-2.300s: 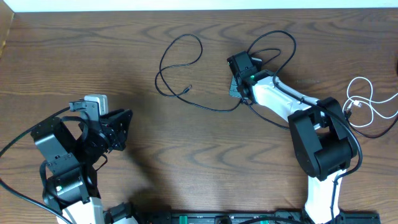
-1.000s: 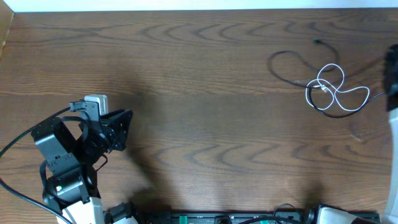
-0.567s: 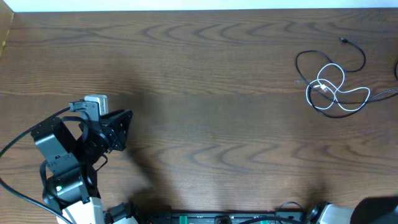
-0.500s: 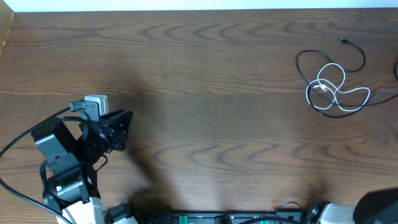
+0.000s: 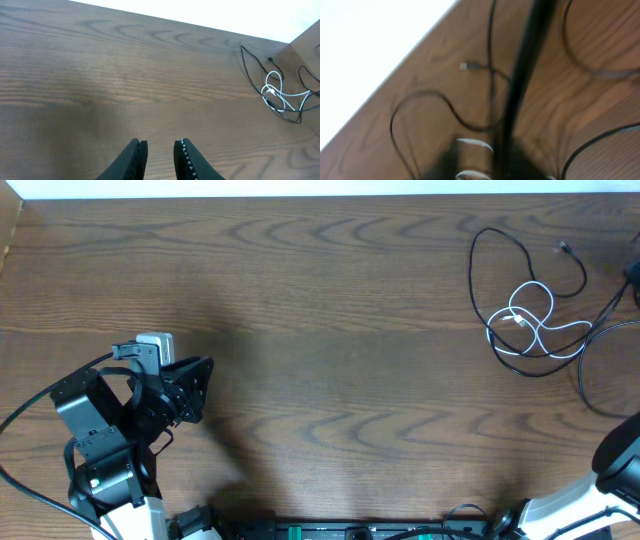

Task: Untangle cables

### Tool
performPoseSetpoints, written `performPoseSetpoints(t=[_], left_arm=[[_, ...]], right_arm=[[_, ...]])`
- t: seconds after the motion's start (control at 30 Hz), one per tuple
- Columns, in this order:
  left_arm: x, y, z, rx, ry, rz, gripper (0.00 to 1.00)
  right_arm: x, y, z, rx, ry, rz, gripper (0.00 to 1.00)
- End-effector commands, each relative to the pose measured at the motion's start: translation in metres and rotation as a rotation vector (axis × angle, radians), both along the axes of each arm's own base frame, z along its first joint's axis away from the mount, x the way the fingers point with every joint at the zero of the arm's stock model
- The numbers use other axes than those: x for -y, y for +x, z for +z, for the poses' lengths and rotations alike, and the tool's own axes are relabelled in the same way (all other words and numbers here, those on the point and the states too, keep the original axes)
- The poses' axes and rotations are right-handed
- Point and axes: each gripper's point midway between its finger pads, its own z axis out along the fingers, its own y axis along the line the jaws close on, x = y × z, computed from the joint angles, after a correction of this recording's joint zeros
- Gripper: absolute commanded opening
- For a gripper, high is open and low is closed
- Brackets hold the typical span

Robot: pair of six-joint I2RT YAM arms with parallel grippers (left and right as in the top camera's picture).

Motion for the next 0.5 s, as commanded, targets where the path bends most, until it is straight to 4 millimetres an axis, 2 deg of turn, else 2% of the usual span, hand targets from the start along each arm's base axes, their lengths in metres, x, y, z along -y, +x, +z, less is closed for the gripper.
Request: performPoseSetpoints(t=[0.0,0.1,0.17,0.23,0.3,0.4,0.47], left_arm=[[0.002,-0.001,0.003,0.007,-0.009,-0.009,0.24],[0.002,-0.001,0.003,0.007,-0.009,-0.009,0.24],[0.002,-0.001,0.003,0.007,-0.009,-0.009,0.24],[0.002,-0.001,0.004,0.008,-0.009,-0.009,0.24],[0.002,-0.001,0.003,0.007,-0.009,-0.009,0.24],[0.002,-0.001,0.003,0.007,-0.01,-0.009,0.24],[0.002,-0.001,0.003,0.007,-0.01,-0.009,0.24]], right_arm=[[-0.012,0.001,-0.018,-0.035,0.026,0.095,0.99],[-0.023,-0.003,-0.029,-0.079,0.036,0.129,0.99],[-0.032,-0.001,-0.029,-0.084,0.043,0.147,0.99],[-0.048,0.003,-0.026,-0.077,0.06,0.188,0.99],[-0.076,0.01,-0.02,-0.048,0.091,0.282,0.99],[-0.139,0.021,-0.006,0.041,0.114,0.547,0.99],[-0.174,0.024,-0.004,0.06,0.094,0.675,0.99]])
